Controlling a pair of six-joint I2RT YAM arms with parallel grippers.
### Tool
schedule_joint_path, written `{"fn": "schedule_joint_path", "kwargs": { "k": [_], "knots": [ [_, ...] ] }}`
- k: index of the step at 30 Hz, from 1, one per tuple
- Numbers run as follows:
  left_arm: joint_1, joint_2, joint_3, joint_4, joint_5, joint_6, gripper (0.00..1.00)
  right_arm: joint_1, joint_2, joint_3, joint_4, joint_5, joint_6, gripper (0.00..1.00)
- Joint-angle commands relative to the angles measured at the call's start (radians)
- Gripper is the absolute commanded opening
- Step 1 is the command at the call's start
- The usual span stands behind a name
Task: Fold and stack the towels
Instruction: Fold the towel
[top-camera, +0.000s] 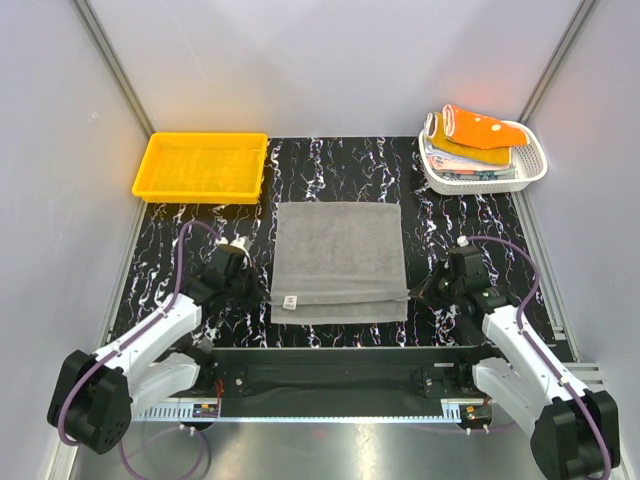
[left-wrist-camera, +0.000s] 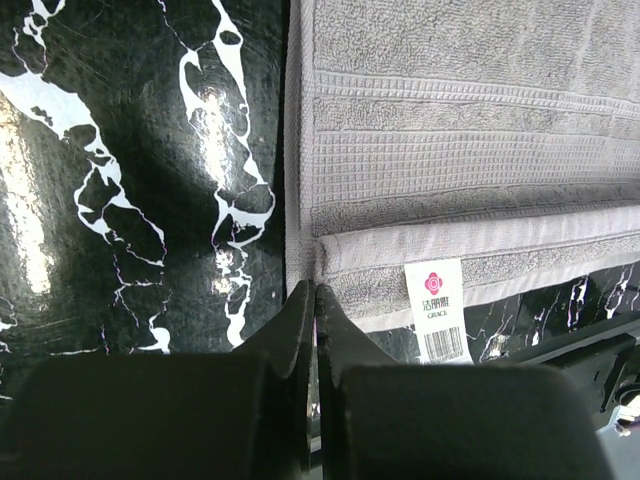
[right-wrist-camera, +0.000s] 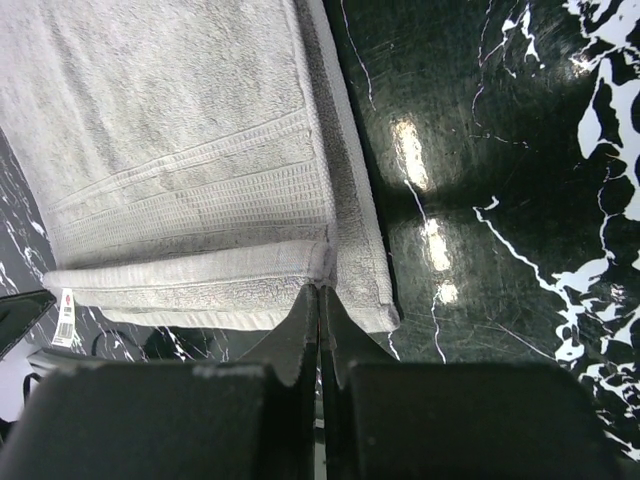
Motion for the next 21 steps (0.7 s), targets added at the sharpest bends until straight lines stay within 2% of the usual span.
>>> {"fn": "schedule_joint_path", "kwargs": {
  "k": [1,7,9,11,13,15,16,17,21],
  "knots": [
    [-0.004,-0.043,0.055,-0.012,-0.004,0.003,0.00,0.002,-0.042,0.057,-0.029,0.065,0.004,0.00],
    [-0.007,-0.066,0.026,-0.012,0.006,-0.011,0.00,0.002,-0.083,0.057,-0.066,0.063,0.024,0.01],
    [-0.010,-0.078,-0.004,-0.003,0.002,-0.035,0.00,0.002,-0.114,0.031,-0.066,0.060,0.050,0.05],
    [-0.010,-0.103,-0.029,0.012,0.000,-0.052,0.09,0.002,-0.137,0.008,-0.049,0.043,0.068,0.14],
    [-0.010,-0.130,-0.061,0.026,-0.003,-0.072,0.20,0.002,-0.174,-0.021,-0.046,0.036,0.090,0.18],
    [-0.010,-0.147,-0.078,0.031,0.002,-0.083,0.27,0.002,-0.212,-0.044,-0.046,0.040,0.102,0.27],
    [-0.010,-0.153,-0.080,0.031,0.006,-0.084,0.29,0.002,-0.221,-0.047,-0.053,0.045,0.104,0.28],
    [-0.012,-0.169,-0.078,0.031,0.005,-0.086,0.29,0.002,-0.232,-0.050,-0.058,0.046,0.105,0.34],
    [-0.012,-0.204,-0.028,-0.009,-0.027,-0.087,0.33,0.002,-0.249,-0.034,-0.053,0.055,0.105,0.36]
  ]
}}
